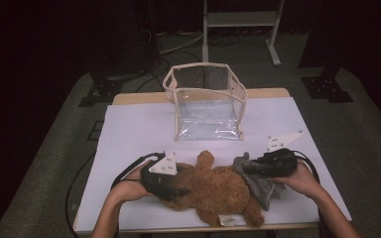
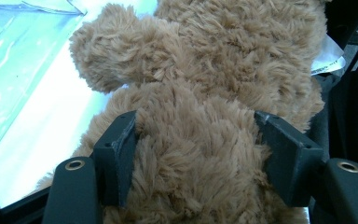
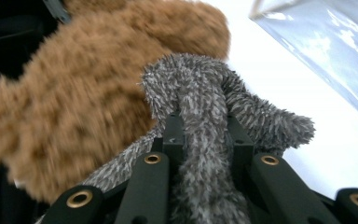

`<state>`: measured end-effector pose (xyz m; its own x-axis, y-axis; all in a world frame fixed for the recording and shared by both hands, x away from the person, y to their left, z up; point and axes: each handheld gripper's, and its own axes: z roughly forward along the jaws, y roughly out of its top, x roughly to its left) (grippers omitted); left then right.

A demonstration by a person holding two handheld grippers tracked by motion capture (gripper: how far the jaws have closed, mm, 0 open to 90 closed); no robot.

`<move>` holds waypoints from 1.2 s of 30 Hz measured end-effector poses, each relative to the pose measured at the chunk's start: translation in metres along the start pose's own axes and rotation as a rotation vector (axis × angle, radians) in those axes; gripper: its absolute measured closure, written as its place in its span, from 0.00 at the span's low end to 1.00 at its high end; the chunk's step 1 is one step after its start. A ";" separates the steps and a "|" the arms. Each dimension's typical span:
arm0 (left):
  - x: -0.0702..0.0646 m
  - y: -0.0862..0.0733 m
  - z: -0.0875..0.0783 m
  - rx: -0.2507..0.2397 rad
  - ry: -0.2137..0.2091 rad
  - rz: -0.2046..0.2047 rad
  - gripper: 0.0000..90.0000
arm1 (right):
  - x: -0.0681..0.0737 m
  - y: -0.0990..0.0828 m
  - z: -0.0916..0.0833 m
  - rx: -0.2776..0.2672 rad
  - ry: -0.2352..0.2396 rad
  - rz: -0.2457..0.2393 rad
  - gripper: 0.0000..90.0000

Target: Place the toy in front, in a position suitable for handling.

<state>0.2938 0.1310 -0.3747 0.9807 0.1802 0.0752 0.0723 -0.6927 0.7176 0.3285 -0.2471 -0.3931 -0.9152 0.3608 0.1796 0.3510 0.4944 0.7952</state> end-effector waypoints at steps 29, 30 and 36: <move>0.004 0.002 0.002 0.013 0.005 0.005 0.36 | 0.001 -0.029 -0.017 -0.024 -0.011 0.052 0.83; 0.004 0.002 0.002 0.012 0.006 0.005 0.36 | 0.002 -0.023 -0.017 -0.030 -0.011 0.043 0.83; 0.004 0.003 0.002 0.012 0.005 0.006 0.36 | 0.011 0.027 0.001 -0.048 0.042 -0.063 0.83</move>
<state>0.2980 0.1280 -0.3738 0.9803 0.1794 0.0827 0.0688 -0.7024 0.7085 0.3279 -0.2285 -0.3699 -0.9429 0.2963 0.1520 0.2839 0.4763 0.8322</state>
